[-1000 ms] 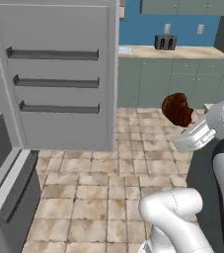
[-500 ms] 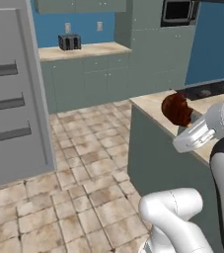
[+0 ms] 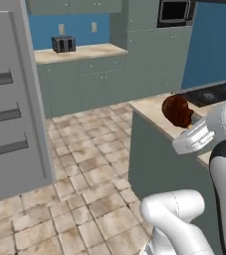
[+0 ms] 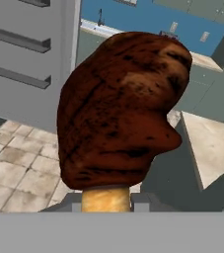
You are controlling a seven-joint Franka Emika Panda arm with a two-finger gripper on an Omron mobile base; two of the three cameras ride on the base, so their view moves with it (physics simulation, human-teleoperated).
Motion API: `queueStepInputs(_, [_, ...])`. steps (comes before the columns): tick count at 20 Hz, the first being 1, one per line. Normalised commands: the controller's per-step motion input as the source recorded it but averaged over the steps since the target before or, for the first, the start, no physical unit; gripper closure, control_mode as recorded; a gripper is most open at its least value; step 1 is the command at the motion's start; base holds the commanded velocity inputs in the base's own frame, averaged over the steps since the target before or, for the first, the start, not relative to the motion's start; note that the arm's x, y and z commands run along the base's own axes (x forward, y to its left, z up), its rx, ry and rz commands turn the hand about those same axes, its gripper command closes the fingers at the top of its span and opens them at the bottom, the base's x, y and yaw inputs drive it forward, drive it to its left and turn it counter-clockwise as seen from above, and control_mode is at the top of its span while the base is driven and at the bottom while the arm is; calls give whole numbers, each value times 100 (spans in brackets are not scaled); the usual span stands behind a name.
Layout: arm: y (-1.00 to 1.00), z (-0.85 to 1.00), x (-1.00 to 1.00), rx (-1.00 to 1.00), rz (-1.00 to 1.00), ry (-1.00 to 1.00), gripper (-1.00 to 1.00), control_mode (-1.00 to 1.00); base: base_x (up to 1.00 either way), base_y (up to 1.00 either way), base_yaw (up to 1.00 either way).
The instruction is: Place one lemon and one steak in each tupperware on the nearby counter, to pack two identical lunches.
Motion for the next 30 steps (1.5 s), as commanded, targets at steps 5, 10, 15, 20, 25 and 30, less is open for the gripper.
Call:
queueStepInputs(5, [0,0,0,0,0,0,100,100,100,32,2])
queueStepInputs(10, [0,0,0,0,0,0,100,100,100,10,12])
queueStepInputs(15, [0,0,0,0,0,0,100,100,100,0,16])
queueStepInputs(20, [0,0,0,0,0,0,100,100,100,0,13])
queueStepInputs(25, [0,0,0,0,0,0,100,100,100,-1,13])
queueStepInputs(30, [0,0,0,0,0,0,100,100,100,-7,34])
